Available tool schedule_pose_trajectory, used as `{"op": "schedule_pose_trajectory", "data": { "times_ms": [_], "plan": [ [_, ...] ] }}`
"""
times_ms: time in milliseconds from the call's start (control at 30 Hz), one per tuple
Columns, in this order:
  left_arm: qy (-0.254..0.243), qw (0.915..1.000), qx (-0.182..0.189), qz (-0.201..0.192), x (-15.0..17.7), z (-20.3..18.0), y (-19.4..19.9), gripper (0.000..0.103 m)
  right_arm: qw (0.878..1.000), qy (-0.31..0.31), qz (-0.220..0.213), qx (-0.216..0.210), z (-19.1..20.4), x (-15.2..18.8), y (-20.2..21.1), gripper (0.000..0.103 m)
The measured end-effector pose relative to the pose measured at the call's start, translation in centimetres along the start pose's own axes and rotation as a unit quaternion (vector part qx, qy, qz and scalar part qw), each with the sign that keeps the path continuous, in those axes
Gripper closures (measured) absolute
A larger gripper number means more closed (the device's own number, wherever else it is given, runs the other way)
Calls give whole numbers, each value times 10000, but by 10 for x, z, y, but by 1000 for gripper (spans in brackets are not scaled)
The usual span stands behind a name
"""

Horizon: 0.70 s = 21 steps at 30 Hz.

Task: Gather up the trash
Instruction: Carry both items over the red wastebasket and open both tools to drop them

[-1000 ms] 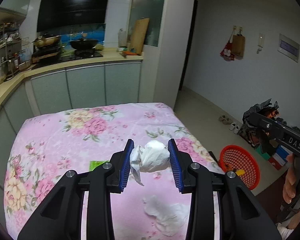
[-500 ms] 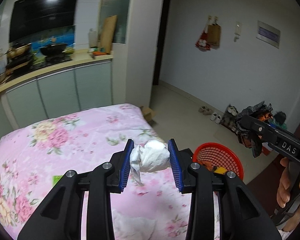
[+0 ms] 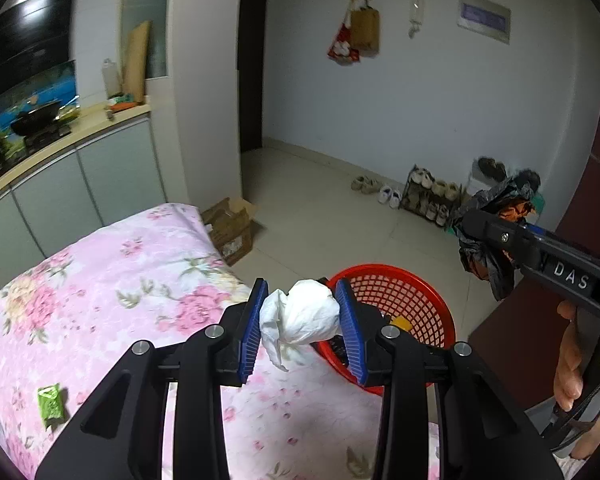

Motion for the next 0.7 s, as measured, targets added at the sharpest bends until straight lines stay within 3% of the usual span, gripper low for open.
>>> {"op": "schedule_pose_trajectory", "data": {
  "times_ms": [433, 700],
  "plan": [
    [-369, 9959, 430, 704, 7, -46, -73, 69, 9972, -561, 408, 290, -48, 16, -31, 53],
    [-518, 9897, 469, 1249, 25, -64, -120, 69, 9920, -911, 829, 287, -70, 28, -63, 53]
  ]
}}
Point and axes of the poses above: each gripper's, at about its wrist camera, not at the fingertips, and y roughly against the way its jaws point, z to its left, x to its underside, the point moved 4 cm from there along -y, roughly the way its jaws point, and after that the axes turned 6 degrees about -x, right-handed, at the moved point
